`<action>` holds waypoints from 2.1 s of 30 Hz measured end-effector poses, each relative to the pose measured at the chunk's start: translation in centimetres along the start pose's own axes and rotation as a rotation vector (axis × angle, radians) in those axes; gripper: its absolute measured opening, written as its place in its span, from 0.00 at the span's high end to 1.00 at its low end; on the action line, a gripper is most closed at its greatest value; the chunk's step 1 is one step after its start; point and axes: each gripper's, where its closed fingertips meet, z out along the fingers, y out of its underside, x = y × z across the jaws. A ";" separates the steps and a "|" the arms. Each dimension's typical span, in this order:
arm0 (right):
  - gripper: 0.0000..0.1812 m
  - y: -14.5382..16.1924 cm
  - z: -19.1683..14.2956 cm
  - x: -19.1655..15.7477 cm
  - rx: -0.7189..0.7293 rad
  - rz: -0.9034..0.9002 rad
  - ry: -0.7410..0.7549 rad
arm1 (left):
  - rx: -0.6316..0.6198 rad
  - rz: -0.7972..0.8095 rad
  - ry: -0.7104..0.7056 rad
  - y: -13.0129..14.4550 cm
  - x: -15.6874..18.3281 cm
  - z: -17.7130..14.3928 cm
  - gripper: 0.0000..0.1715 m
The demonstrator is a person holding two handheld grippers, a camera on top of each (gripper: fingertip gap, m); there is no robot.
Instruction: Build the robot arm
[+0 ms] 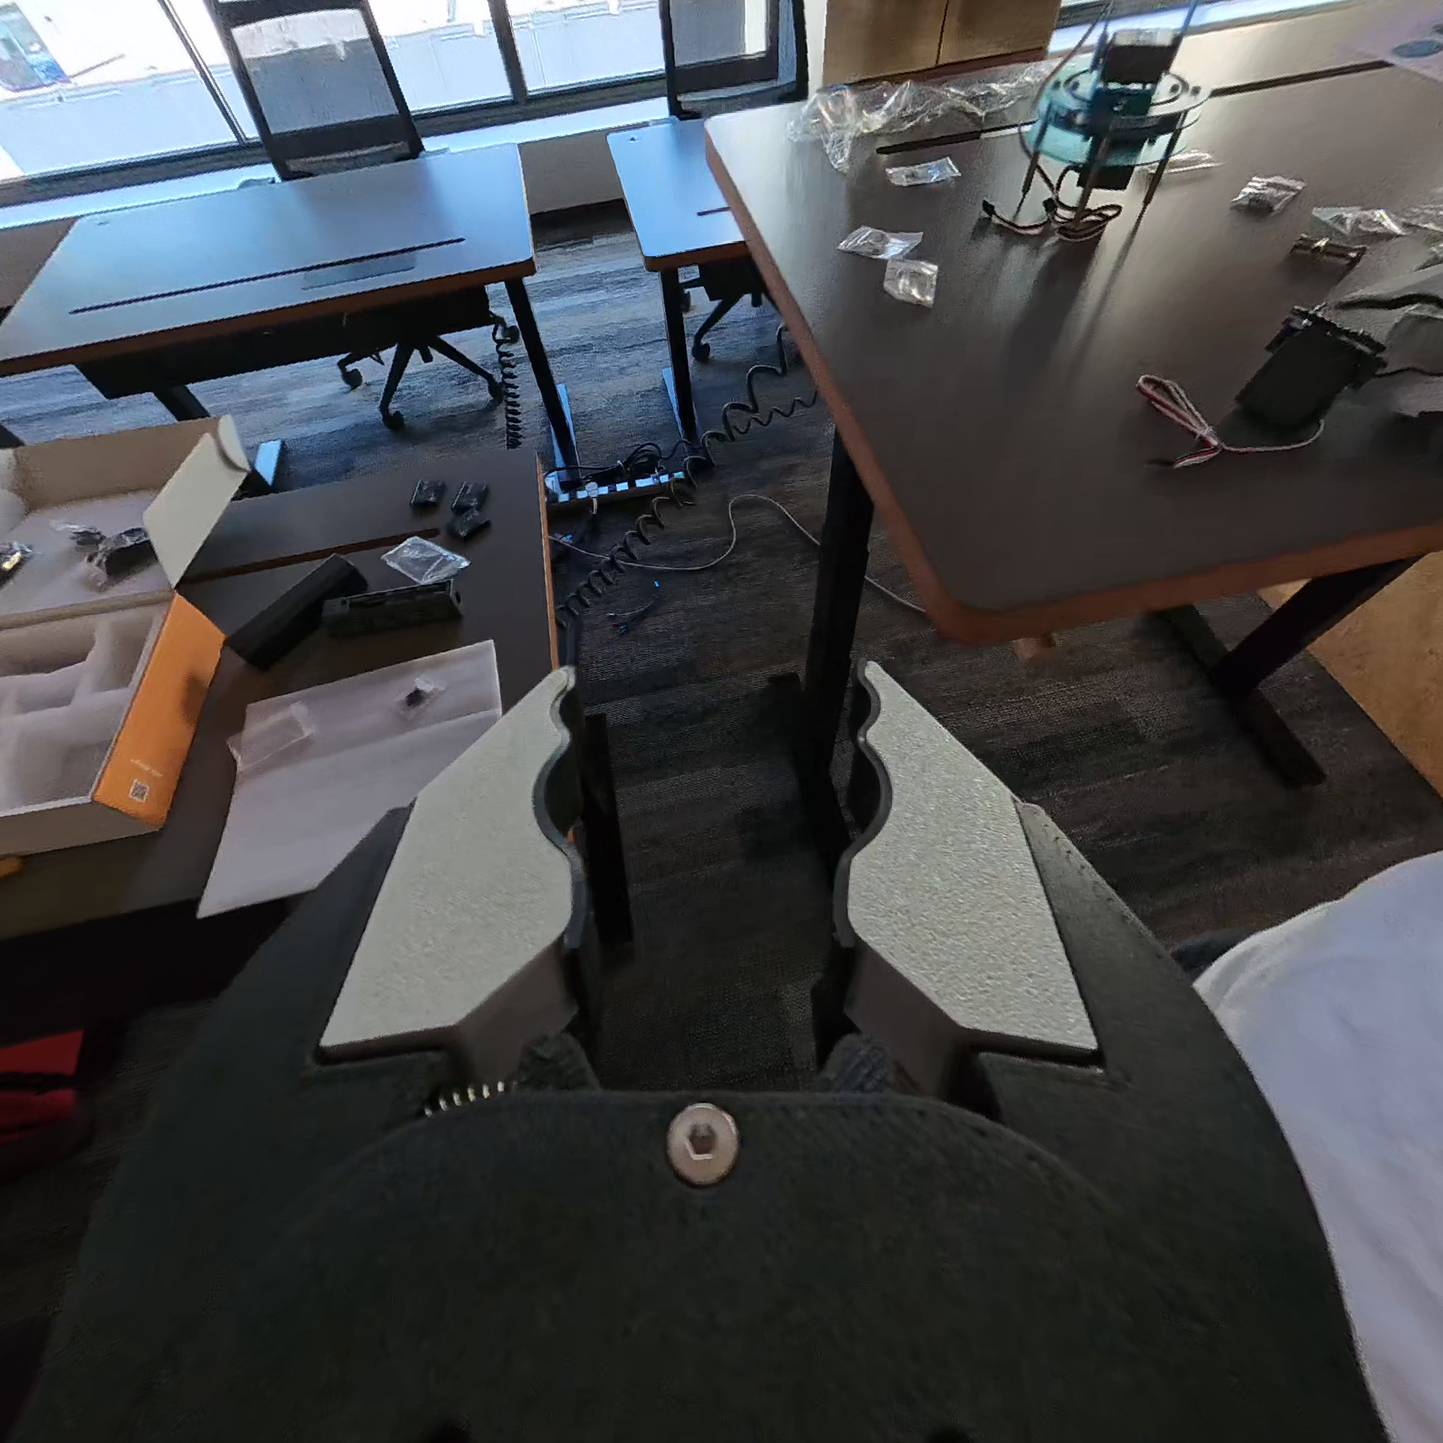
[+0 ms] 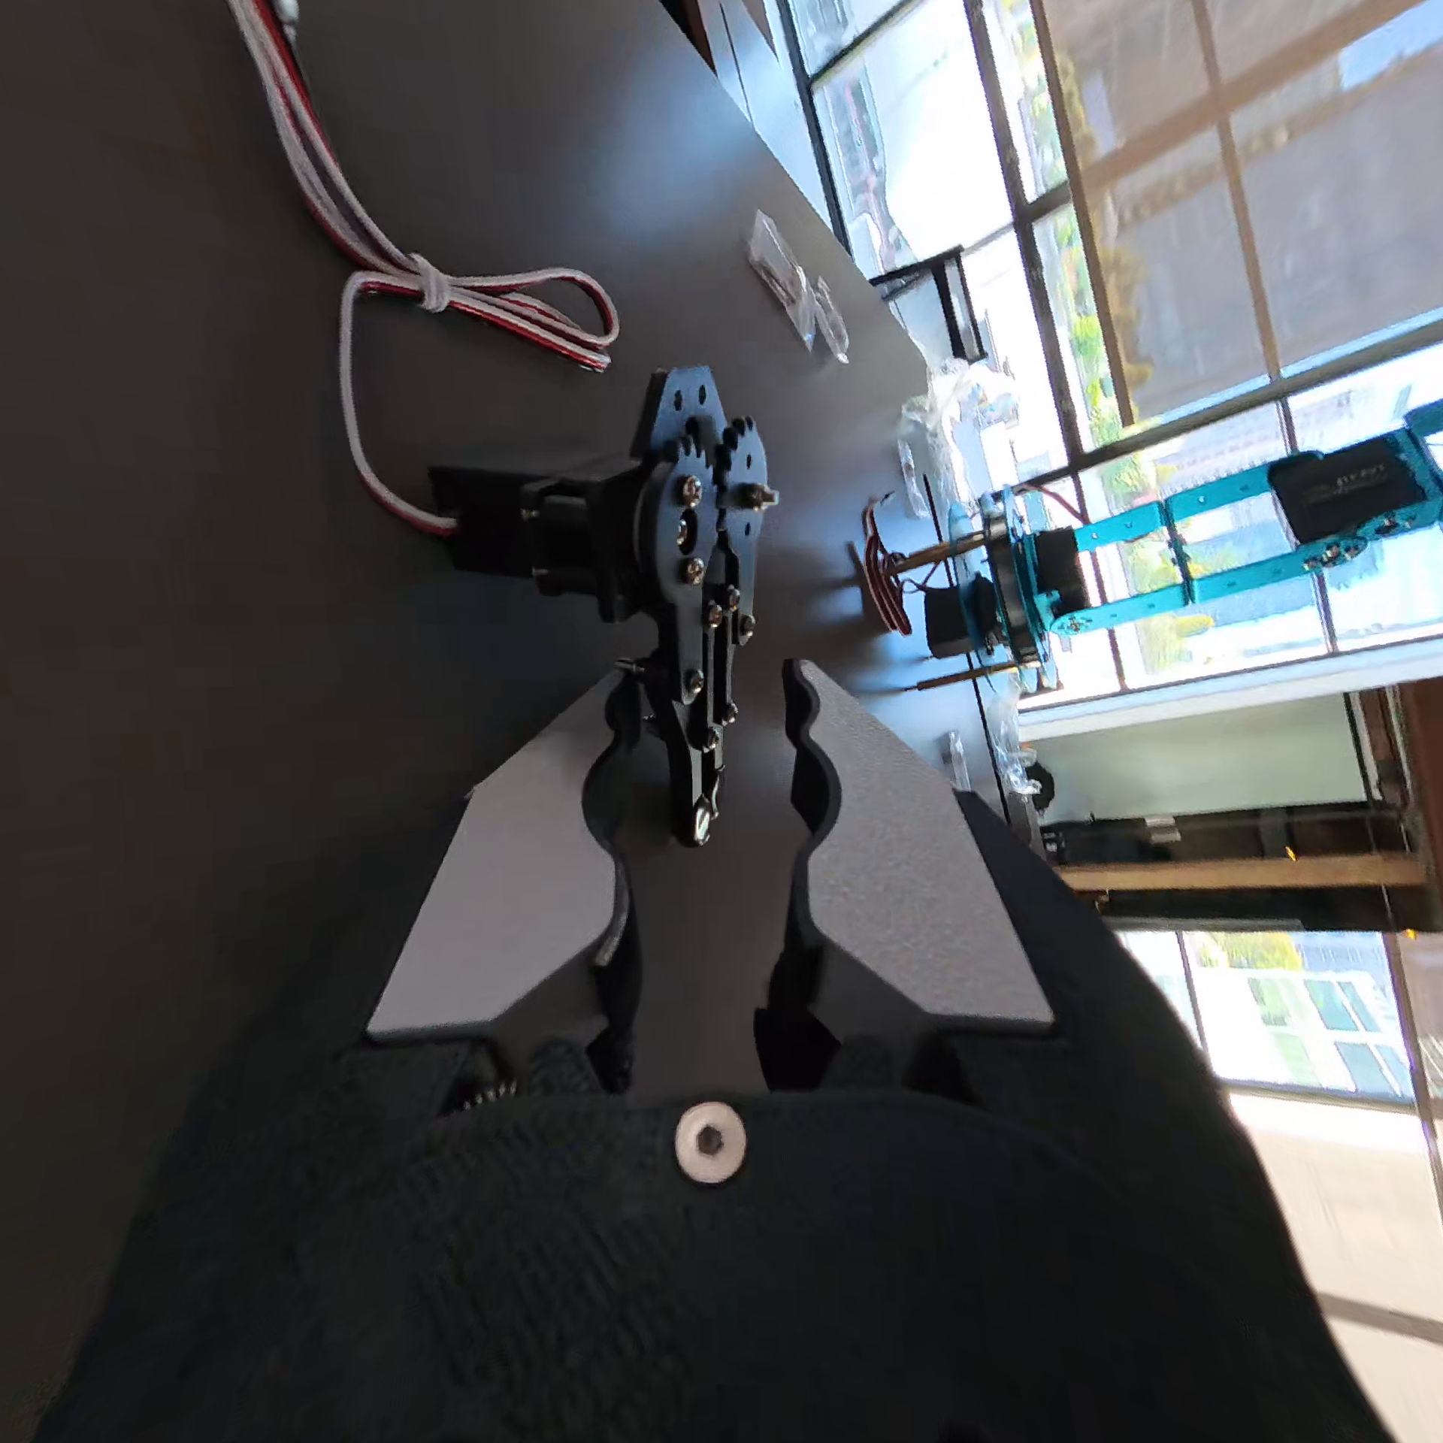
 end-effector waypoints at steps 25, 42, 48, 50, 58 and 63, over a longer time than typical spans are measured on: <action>0.93 -1.2 1.3 -0.2 -0.411 1.036 -1.719 | -0.028 -0.057 -0.066 -1.7 7.8 2.8 0.63; 0.92 -0.1 7.3 4.7 0.023 0.275 -0.339 | -0.038 -0.197 -0.244 2.2 4.1 -0.8 0.63; 0.92 -0.4 7.3 3.5 0.061 -0.051 -0.087 | -0.047 -0.259 -0.315 4.1 1.4 -3.7 0.63; 0.91 -0.5 7.1 2.3 0.052 -0.058 -0.125 | -0.063 -0.270 -0.325 5.1 0.6 -4.5 0.63; 0.90 -0.8 4.6 0.6 -0.089 0.005 -0.340 | -0.081 -0.312 -0.325 10.1 -4.4 -8.3 0.63; 0.76 -0.2 2.3 -0.1 -0.338 0.138 -0.485 | -0.068 -0.338 -0.315 14.8 -10.2 -13.4 0.62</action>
